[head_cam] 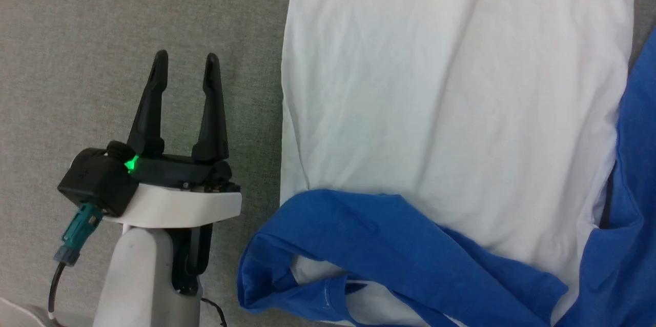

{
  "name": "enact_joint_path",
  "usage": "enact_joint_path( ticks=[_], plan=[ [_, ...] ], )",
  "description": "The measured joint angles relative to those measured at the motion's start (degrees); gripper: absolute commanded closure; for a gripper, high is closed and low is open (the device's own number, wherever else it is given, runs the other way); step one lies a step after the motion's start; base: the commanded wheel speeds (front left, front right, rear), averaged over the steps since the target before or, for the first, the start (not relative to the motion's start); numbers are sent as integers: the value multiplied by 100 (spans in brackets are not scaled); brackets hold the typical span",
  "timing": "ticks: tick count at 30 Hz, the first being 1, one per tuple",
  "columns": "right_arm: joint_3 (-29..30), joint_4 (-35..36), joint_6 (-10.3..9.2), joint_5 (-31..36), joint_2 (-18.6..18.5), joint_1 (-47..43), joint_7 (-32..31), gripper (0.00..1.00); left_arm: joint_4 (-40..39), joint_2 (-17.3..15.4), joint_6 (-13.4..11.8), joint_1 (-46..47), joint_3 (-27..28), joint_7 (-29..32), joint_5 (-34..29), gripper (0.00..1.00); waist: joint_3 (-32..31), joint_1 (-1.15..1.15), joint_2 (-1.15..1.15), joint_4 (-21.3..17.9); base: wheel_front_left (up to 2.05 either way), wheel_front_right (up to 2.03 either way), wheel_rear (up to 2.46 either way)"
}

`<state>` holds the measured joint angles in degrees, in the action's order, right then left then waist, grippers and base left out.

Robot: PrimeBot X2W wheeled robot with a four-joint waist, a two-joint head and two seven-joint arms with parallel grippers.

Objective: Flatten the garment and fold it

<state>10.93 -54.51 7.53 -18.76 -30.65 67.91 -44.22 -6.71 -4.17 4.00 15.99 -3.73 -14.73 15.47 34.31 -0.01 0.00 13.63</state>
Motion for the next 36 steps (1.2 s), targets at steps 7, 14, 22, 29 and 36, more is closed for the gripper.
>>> enact_joint_path(
  ticks=[7, 14, 22, 29, 36],
  plan=[
    [-293, 338, -8, 162, 229, -454, 1218, 100, 164, 52, 38, -36, 118, 0, -100, 0, -272, 2, 0, -55, 0, 0, 0],
    [-676, 920, 0, 204, 218, -720, 2582, 100, 407, 64, 49, -454, 309, 0, -234, 0, -868, 1, 0, -191, 0, 0, 0],
    [-1471, 2308, 0, -169, 583, -1709, 2872, 100, 644, 69, 47, -1042, 394, 1, -249, 0, -1765, 0, 0, -441, 0, 0, 0],
    [-1669, 3960, -1, -410, 1675, -2981, 2650, 100, 668, 31, 38, -1337, 392, 135, -247, 0, -2516, -1, 0, -670, 0, 0, 0],
    [-2415, 4658, 0, -627, 2784, -3979, 2517, 100, 630, 16, -1, -1484, 324, 324, -237, 0, -3079, -1, 0, -835, 0, 0, 0]
  ],
)
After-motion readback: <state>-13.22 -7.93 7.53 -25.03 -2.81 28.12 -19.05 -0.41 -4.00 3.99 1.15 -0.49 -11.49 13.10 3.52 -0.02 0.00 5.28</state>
